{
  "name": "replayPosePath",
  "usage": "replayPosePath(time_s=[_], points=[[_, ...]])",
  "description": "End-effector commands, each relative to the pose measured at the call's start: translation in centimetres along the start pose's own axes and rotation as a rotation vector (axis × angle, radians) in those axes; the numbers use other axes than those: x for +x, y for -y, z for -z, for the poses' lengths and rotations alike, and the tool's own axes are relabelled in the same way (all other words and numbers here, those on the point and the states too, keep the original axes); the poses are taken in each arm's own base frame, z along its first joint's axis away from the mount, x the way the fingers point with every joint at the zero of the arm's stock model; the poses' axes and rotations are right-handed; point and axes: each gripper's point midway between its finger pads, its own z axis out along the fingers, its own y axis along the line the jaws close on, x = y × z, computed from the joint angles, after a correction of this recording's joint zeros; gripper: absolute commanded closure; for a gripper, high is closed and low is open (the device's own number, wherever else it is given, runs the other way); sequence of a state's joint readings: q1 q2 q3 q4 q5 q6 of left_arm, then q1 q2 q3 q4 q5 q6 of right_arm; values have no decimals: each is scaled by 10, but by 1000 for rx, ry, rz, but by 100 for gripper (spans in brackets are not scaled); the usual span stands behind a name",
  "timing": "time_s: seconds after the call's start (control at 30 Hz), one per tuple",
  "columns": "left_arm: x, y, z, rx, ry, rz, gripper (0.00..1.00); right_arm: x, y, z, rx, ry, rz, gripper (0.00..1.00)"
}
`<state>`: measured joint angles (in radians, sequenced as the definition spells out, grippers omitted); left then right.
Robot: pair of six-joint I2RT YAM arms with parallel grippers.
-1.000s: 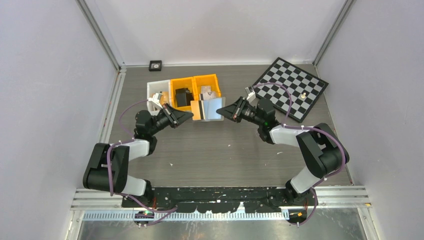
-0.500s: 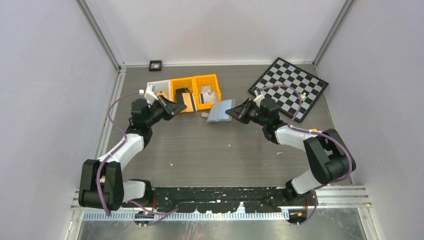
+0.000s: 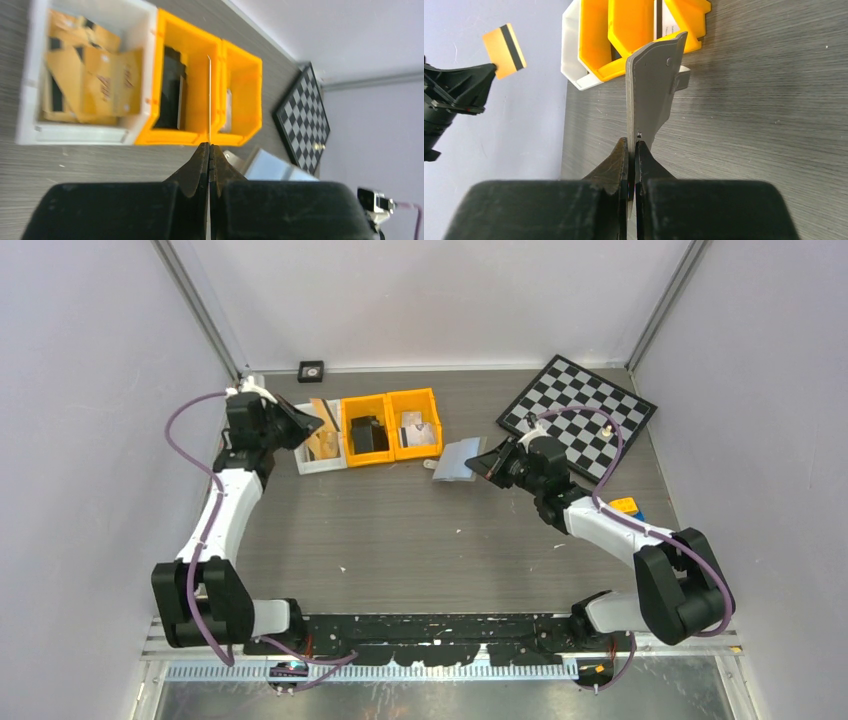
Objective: Take the credit cards out of the card holder
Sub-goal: Place the credit card in the storage box.
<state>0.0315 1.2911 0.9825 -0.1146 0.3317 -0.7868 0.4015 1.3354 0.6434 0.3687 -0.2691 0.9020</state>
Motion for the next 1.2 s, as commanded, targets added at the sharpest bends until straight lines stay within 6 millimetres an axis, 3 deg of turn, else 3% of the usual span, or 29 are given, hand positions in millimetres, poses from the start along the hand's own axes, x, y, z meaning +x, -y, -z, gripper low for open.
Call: replayPosePath(time_s=[0.0,0.13,0.3,0.47,0.93,1.0,1.07,1.17], points=[[-34,-20,11,-131,21,-55,100,-15,-14,3,-36,54,31,100],[-50,-23,3,-159,4,-116,100,-15,-15,3,-39,53,30,100],[-55,-26,-20,-151,-51,-162,100,-14,-15,2,-40,48,23,99],[-45,-38,-48,-136,-124,-143,100,-14,-15,2,-43,49,21,99],[-23,-81,-74,-270,-277,-149,100,-14,-16,3,-53,55,21,99],[-26,-85,-73,-302,-270,-157,91,-14,-17,4,-55,54,21,100],[-27,-85,-72,-319,-262,-154,74,-14,-18,4,-57,53,24,100],[-27,-75,-67,-314,-245,-164,58,-14,-19,4,-62,49,27,100]])
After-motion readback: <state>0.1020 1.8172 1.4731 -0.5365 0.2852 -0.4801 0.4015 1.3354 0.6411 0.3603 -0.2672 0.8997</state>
